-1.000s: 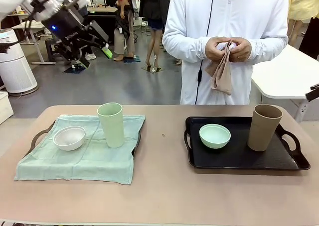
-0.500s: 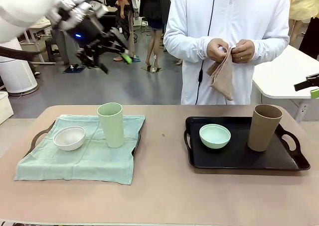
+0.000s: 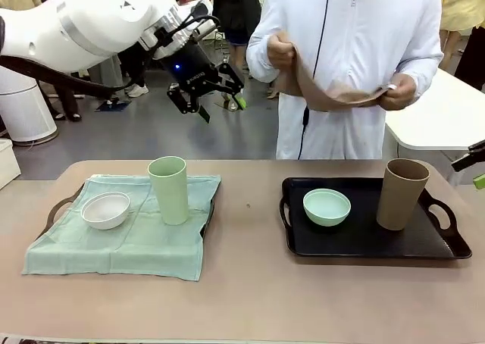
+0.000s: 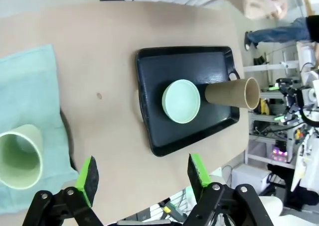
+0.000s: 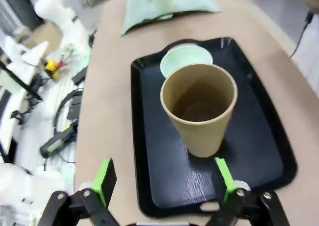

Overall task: Set up a tray with a mat and arrange the tableware.
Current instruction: Pick up the Picnic Bowl and Reusable plastic cup from the Handle tray in front of the human's position and hold them in the air.

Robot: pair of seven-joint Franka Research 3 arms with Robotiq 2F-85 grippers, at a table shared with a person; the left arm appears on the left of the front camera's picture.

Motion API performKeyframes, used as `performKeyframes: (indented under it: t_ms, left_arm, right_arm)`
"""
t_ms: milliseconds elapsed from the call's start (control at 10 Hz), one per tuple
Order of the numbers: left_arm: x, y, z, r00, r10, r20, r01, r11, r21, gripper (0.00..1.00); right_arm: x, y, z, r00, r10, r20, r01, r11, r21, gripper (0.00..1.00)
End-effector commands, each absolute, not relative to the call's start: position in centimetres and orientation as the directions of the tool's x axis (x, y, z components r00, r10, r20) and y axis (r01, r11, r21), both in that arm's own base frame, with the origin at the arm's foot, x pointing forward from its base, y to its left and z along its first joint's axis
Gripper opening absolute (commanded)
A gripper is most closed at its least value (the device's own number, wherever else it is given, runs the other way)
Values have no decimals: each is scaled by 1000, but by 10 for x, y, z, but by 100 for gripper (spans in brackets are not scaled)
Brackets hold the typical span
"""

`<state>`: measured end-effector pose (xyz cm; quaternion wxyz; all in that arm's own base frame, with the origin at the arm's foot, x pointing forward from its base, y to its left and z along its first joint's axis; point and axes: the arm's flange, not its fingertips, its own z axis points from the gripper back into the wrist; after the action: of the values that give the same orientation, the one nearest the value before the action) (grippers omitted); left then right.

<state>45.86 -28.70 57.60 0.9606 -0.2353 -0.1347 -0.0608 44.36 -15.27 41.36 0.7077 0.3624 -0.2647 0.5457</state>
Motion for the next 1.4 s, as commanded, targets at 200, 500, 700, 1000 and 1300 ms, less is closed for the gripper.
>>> performKeyframes:
  t_ms: [200, 500, 700, 1000, 1300]
  left_arm:
    - [450, -264, 582, 955, -46, 292, 177, 881, -439, 93]
    - [465, -278, 571, 968, -34, 249, 142, 893, -428, 93]
    - [464, -319, 556, 970, -93, 227, 166, 931, -326, 93]
    - [466, -365, 534, 962, -148, 230, 199, 956, -217, 93]
    - [485, -392, 489, 952, -177, 249, 224, 959, -175, 93]
  right_arm:
    - [456, -155, 421, 261, 480, 837, -955, 253, 153, 100]
    - [456, -158, 425, 264, 480, 837, -957, 240, 164, 100]
    - [474, -158, 403, 181, 511, 840, -981, 149, 121, 100]
    - [482, -161, 382, 133, 487, 863, -991, 89, 103, 100]
    - [492, -152, 359, 131, 465, 875, -991, 82, 105, 100]
